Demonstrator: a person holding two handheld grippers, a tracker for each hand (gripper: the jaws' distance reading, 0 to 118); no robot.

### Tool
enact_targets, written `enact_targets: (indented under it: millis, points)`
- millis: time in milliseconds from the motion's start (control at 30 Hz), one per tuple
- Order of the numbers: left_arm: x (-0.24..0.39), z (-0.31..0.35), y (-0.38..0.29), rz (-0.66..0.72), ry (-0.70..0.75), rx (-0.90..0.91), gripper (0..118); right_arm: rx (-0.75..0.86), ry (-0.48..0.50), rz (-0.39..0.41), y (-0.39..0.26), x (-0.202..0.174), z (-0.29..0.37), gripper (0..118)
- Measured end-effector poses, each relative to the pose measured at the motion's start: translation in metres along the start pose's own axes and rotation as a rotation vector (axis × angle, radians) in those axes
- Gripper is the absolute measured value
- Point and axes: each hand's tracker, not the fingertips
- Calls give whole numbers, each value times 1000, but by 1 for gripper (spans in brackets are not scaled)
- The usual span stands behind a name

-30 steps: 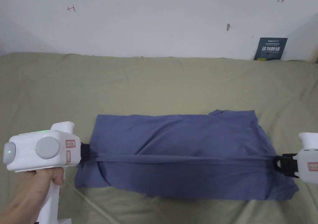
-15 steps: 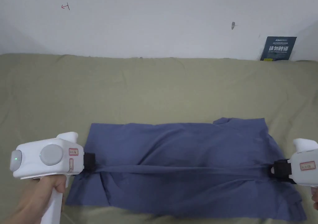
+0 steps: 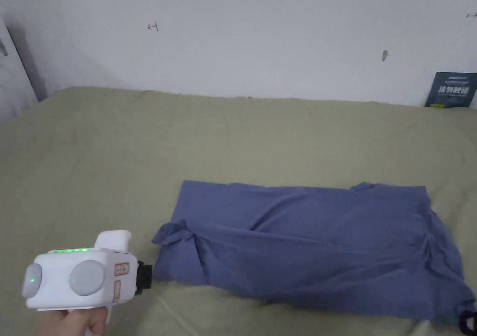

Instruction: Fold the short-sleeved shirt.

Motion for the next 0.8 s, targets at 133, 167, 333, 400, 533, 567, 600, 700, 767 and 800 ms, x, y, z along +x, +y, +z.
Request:
enact_targets:
  millis: [133, 167, 333, 400, 533, 567, 600, 700, 767, 800]
  points:
    - [6, 5, -2, 10, 35, 67, 0, -39, 49, 6, -12, 17, -21, 0]
    - [-3, 4, 3, 38, 11, 63, 0, -43, 47, 12, -11, 20, -25, 0]
    - [8, -10, 19, 45, -12, 48, 0, -10, 10, 53, -11, 4, -6, 0]
    - [16, -18, 27, 35, -17, 35, 0, -14, 13, 56, -7, 3, -7, 0]
    - [25, -44, 43, 17, -11, -7, 118, -37, 36, 104, 4, 2, -23, 0]
    - [28, -45, 47, 30, -3, 0, 117, -41, 37, 104, 5, 2, -25, 0]
    - [32, -51, 53, 13, 9, 2, 117, -52, 59, 122, 6, 6, -26, 0]
    - [32, -69, 51, 33, 28, -27, 115, -56, 52, 116, 8, 7, -32, 0]
    - [30, -78, 50, 36, 25, -65, 93, -55, 54, 107, 8, 15, -34, 0]
    - [30, -80, 49, 39, 18, -74, 62, -54, 52, 106, 9, 15, -36, 0]
